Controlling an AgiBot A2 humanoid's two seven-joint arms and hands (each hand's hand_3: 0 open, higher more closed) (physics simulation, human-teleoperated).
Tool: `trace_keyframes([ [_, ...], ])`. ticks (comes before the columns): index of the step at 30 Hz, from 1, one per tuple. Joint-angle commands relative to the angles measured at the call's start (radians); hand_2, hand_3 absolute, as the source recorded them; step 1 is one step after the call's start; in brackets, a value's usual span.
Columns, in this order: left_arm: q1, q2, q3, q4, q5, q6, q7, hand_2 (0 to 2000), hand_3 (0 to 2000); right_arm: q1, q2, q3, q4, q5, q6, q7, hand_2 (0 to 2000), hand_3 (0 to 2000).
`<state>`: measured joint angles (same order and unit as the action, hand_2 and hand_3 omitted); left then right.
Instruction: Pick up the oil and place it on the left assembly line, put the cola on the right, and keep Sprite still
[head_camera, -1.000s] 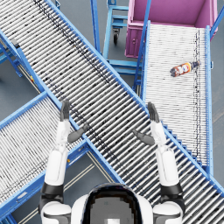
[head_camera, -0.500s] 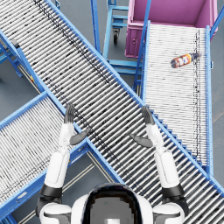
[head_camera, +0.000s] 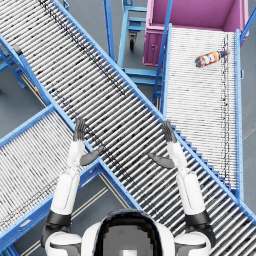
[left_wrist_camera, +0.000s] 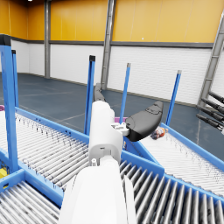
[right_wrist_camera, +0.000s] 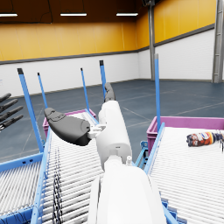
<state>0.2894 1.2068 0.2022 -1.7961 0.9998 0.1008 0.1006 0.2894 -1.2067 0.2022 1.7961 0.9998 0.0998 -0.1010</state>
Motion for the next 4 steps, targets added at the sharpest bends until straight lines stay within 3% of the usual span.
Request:
trace_keyframes([
  [1,0.0,0.0,0.0,0.0,0.0,0.0,0.0,0,0,0.0,0.0,0.0,0.0,0.0,0.0,0.0,0,0],
  [4,0.0,0.0,0.0,0.0,0.0,0.0,0.0,0,0,0.0,0.0,0.0,0.0,0.0,0.0,0.0,0,0],
])
